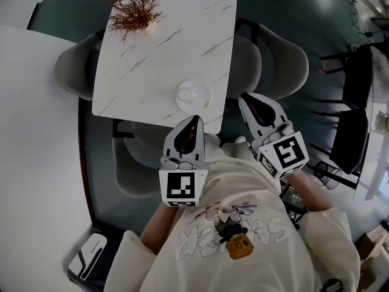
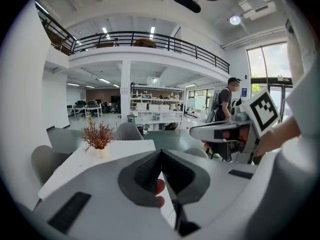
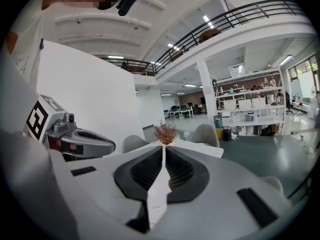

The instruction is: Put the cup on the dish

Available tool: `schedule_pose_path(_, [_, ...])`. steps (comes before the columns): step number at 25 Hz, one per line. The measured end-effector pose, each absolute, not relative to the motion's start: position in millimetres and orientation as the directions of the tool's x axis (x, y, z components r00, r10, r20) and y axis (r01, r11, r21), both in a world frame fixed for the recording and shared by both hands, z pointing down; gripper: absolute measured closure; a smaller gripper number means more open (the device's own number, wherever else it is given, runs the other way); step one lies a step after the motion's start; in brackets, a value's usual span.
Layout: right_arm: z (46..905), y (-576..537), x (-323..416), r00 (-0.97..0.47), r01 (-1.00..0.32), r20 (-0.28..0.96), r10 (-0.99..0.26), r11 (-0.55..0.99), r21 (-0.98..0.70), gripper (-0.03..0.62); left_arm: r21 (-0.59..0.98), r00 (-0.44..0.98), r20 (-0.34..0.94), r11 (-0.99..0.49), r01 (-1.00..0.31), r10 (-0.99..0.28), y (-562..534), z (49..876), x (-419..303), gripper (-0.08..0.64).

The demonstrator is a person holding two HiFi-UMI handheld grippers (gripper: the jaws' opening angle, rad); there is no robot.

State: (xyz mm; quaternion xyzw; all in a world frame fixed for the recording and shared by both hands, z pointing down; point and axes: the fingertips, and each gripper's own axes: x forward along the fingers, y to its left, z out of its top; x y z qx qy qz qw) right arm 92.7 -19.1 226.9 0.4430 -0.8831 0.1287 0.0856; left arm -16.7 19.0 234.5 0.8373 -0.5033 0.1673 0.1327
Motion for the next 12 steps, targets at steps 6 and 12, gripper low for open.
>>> schedule_pose_path(6, [217.3, 0.9, 105.6, -0.593, -0.805, 0.248, -0.766, 0.573, -0.154, 0.586, 0.084, 0.461, 0.393, -0.468, -0.88, -0.796, 30.0, 212.1, 3.6, 0.557])
schedule_pose_path(12, [210.1, 19.8, 125.2, -0.561, -0.826, 0.261, -0.786, 0.551, -0.117, 0.586, 0.139, 0.475, 0.386, -0.459, -0.877, -0.791, 47.9, 203.9, 17.7, 0.557])
